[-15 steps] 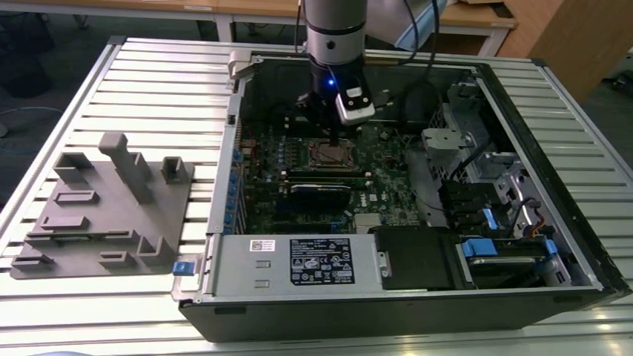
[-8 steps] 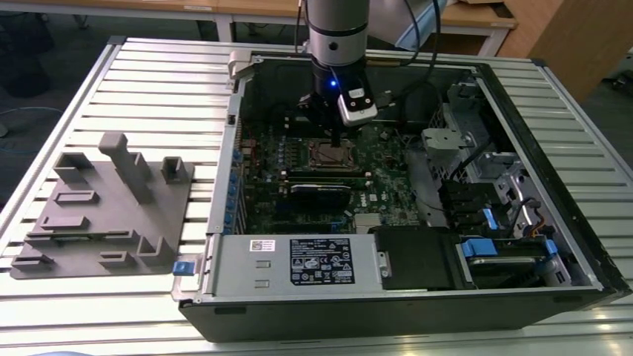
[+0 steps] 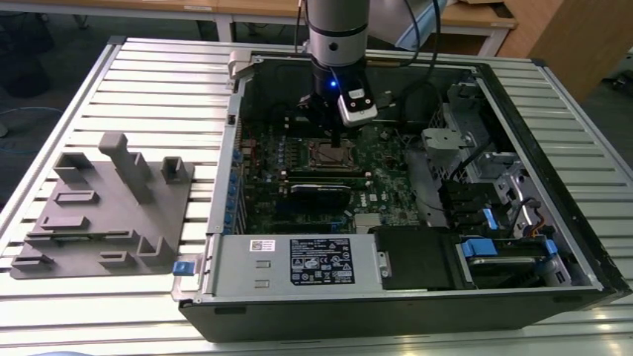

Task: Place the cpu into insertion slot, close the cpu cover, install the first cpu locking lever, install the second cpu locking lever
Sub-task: 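Install the first cpu locking lever, then install the second cpu locking lever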

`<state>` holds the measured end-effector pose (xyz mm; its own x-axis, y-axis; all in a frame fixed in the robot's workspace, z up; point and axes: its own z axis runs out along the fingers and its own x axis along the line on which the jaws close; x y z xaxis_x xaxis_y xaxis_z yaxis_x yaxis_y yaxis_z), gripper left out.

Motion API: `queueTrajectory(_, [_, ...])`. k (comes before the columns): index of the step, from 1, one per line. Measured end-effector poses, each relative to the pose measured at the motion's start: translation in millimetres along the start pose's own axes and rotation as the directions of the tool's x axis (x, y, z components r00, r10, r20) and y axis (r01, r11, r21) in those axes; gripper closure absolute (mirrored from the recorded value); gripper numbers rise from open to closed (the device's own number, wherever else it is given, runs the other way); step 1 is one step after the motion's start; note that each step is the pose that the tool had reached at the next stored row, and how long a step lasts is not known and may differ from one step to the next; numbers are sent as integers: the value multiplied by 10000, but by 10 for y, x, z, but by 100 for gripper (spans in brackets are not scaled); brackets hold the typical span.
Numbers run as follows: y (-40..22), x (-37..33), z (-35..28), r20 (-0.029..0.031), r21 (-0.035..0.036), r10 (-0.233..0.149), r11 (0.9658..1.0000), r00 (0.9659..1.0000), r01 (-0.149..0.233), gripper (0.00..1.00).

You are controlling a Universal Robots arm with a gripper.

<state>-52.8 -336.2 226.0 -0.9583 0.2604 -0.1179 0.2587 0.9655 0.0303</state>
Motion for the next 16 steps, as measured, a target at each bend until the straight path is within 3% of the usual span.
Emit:
queueTrajectory(1, [0,0,2,0,-1,1,10000,10000,-1,89])
queueTrajectory(3, [-4,13,113,0,-2,-1,10000,10000,1,89])
queueTrajectory(12, [-4,14,116,1,-2,0,10000,10000,0,89])
queueTrajectory(16, [-2,9,79,0,-2,0,10000,10000,0,89])
